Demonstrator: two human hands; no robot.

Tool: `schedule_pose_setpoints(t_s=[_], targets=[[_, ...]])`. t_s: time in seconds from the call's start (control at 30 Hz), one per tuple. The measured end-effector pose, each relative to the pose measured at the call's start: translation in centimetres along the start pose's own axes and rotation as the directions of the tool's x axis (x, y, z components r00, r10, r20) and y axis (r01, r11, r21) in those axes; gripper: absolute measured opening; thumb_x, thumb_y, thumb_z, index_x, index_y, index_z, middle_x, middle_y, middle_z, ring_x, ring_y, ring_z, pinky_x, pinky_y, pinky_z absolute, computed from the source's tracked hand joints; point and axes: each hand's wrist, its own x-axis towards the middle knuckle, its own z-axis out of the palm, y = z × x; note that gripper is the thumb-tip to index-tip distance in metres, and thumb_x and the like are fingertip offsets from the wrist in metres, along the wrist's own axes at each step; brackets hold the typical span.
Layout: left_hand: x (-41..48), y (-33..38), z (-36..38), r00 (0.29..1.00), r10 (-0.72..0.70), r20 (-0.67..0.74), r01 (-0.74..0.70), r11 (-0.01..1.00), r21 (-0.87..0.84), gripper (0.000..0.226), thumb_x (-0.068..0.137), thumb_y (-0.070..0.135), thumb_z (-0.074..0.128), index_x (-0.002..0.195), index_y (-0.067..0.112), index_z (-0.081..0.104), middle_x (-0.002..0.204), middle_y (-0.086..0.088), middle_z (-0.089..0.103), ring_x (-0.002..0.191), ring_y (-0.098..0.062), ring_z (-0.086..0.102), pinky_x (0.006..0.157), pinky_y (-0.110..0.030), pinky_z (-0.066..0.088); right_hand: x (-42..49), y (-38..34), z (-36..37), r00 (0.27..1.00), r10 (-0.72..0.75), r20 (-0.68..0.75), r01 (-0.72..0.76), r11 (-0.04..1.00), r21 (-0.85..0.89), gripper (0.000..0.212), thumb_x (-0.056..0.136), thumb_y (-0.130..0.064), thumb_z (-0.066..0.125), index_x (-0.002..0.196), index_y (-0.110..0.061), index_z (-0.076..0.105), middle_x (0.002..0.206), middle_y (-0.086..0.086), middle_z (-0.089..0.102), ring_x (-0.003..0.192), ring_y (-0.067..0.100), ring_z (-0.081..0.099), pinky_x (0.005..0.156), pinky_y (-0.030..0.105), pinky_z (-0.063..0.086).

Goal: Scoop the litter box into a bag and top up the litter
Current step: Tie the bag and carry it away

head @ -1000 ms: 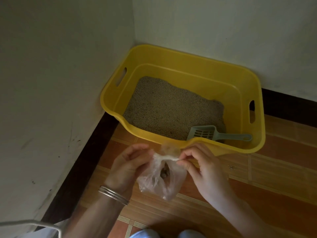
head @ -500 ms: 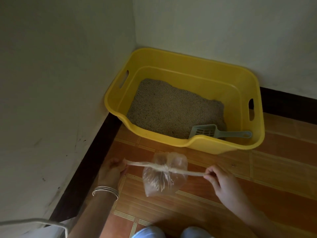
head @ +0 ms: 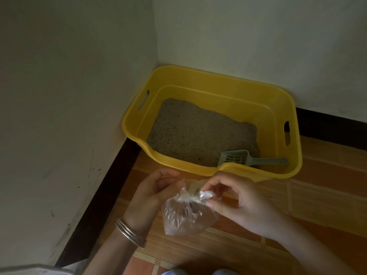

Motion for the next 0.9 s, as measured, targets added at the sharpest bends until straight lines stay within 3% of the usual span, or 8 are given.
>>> schedule_pose_setpoints(t_s=[0.13, 0.23, 0.37, 0.5, 0.63, 0.73, 0.83, 0.9], targets=[[-0.5, 0.6, 0.5, 0.997, 0.007, 0.079, -0.009, 1.000, 0.019, 0.039, 0.065, 0.014, 0.080, 0.100, 0.014, 0.062, 0.085, -0.004, 0.073, 0.078, -0.013, 0.068, 0.065, -0.019, 0.053, 1.1, -0.3, -0.2, 0.992, -0.125, -0.014, 0.120, 0.976, -0.181, 0.014, 0.079, -0.016, 0.061, 0.082, -0.030, 0.062, 0.089, -0.017, 0.054, 0.090, 0.005, 0.053, 0.078, 0.020, 0.041], [-0.6, 1.0, 1.1, 0.996, 0.054, 0.075, -0.056, 0.998, 0.019, 0.045, 0.061, 0.016, 0.074, 0.103, 0.010, 0.059, 0.087, -0.006, 0.074, 0.080, -0.013, 0.069, 0.065, -0.018, 0.052, 1.5, 0.0, 0.0, 0.983, -0.152, -0.106, 0.136, 0.981, -0.139, 0.022, 0.076, 0.004, 0.065, 0.080, -0.017, 0.064, 0.087, -0.013, 0.056, 0.084, 0.004, 0.055, 0.072, 0.015, 0.042], [-0.4, 0.9, 1.7, 0.981, 0.195, 0.018, -0.196, 0.977, 0.082, 0.042, 0.060, 0.018, 0.074, 0.097, 0.012, 0.058, 0.083, -0.006, 0.074, 0.078, -0.016, 0.069, 0.068, -0.019, 0.053, 1.7, 0.1, 0.7, 0.984, -0.029, -0.174, 0.026, 0.999, -0.022, 0.030, 0.071, -0.004, 0.076, 0.088, -0.025, 0.061, 0.079, -0.018, 0.060, 0.073, 0.006, 0.058, 0.066, 0.012, 0.042], [-0.2, 1.1, 1.9, 0.956, 0.289, 0.048, -0.293, 0.941, 0.168, 0.042, 0.058, 0.023, 0.076, 0.096, 0.015, 0.058, 0.079, -0.005, 0.073, 0.077, -0.016, 0.070, 0.072, -0.021, 0.054, 1.8, 0.2, 1.1, 0.984, 0.038, -0.175, -0.041, 0.999, -0.012, 0.038, 0.072, -0.005, 0.075, 0.098, -0.029, 0.060, 0.082, -0.021, 0.062, 0.074, 0.008, 0.060, 0.068, 0.011, 0.042], [-0.2, 1.5, 2.0, 0.936, 0.345, 0.073, -0.352, 0.904, 0.245, 0.042, 0.057, 0.033, 0.076, 0.094, 0.019, 0.061, 0.078, -0.001, 0.074, 0.079, -0.015, 0.070, 0.079, -0.024, 0.053, 2.1, 0.1, 1.1, 0.982, 0.018, -0.188, -0.017, 1.000, 0.010, 0.027, 0.075, -0.007, 0.074, 0.094, -0.023, 0.062, 0.084, -0.014, 0.066, 0.079, 0.004, 0.061, 0.068, 0.010, 0.042], [-0.2, 2.4, 1.8, 0.931, 0.356, 0.080, -0.361, 0.862, 0.356, 0.035, 0.062, 0.033, 0.079, 0.091, 0.023, 0.063, 0.078, 0.004, 0.074, 0.079, -0.012, 0.070, 0.082, -0.033, 0.051, 2.2, -0.1, 0.7, 0.980, 0.012, -0.200, -0.023, 0.998, -0.054, 0.020, 0.076, -0.012, 0.072, 0.088, -0.025, 0.064, 0.080, -0.011, 0.062, 0.078, 0.009, 0.057, 0.067, 0.020, 0.044], [0.4, 4.0, 1.2, 0.886, 0.454, 0.094, -0.417, 0.692, 0.589, 0.026, 0.072, 0.046, 0.070, 0.090, 0.029, 0.066, 0.085, 0.016, 0.070, 0.085, 0.000, 0.065, 0.079, -0.018, 0.050, 2.6, -1.0, -0.2, 0.980, -0.025, -0.196, -0.005, 0.989, -0.150, 0.020, 0.077, -0.013, 0.067, 0.083, -0.031, 0.059, 0.080, -0.015, 0.056, 0.080, 0.010, 0.054, 0.067, 0.027, 0.045], [1.0, 5.8, 0.6, 0.833, 0.533, 0.146, -0.424, 0.446, 0.789, 0.035, 0.079, 0.050, 0.052, 0.099, 0.025, 0.067, 0.100, 0.016, 0.067, 0.095, -0.002, 0.062, 0.081, -0.019, 0.049, 3.0, -2.0, -1.2, 0.978, -0.055, -0.203, 0.014, 0.980, -0.199, 0.015, 0.078, -0.018, 0.061, 0.082, -0.032, 0.056, 0.080, -0.018, 0.052, 0.082, 0.008, 0.052, 0.069, 0.023, 0.042]])
